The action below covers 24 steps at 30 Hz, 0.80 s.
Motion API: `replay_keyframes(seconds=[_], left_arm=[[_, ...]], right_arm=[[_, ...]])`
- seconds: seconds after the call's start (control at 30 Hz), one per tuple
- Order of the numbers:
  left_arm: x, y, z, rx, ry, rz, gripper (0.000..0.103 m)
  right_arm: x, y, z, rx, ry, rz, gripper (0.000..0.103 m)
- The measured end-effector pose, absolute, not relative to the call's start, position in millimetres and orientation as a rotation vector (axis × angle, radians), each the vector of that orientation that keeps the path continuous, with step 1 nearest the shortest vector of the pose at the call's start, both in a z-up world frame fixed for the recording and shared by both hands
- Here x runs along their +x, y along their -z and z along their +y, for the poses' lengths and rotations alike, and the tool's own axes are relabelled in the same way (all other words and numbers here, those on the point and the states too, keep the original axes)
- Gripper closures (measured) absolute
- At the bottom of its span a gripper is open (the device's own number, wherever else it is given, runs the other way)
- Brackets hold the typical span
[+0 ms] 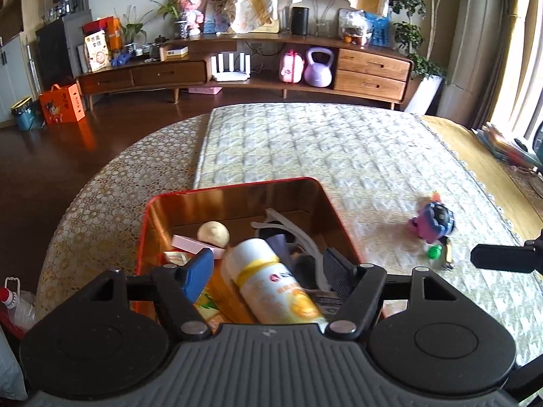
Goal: Organize rigid objects
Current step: 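Open both tools to release the case and soap dish into the tin, then move the left tool to the blue spiky ball toy while the right tool approaches the nail clipper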
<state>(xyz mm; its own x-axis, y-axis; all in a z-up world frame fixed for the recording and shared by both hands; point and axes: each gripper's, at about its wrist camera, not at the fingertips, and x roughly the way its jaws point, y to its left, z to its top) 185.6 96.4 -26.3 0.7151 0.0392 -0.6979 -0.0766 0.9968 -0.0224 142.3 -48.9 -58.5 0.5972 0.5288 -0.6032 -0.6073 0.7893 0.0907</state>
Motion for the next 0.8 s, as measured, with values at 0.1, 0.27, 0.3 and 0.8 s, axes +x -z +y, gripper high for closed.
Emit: replay_keyframes(seconds=[0.1,0.27,0.3,0.8], left_arm=[[180.6,24.4,82.9,-0.047,-0.042,0.763,0.024],[175.0,22.0,61.8,-0.068,0.012,0.750,0.018],[174.9,21.2,56.9,-0.071,0.019,0.750,0.018],[192.6,18.8,-6.0,-0.039,0.103,0.732,0.018]], right_arm=[[136.9,56.3,-69.8,-0.108,-0.640,0.642,0.003],[131.4,58.5,-98.5,-0.111,-0.594,0.618,0.000],[130.9,59.3,-103.5,-0.114,-0.587,0.613,0.000],[140.5,74.4,-167.0,-0.045,-0.513,0.616,0.000]])
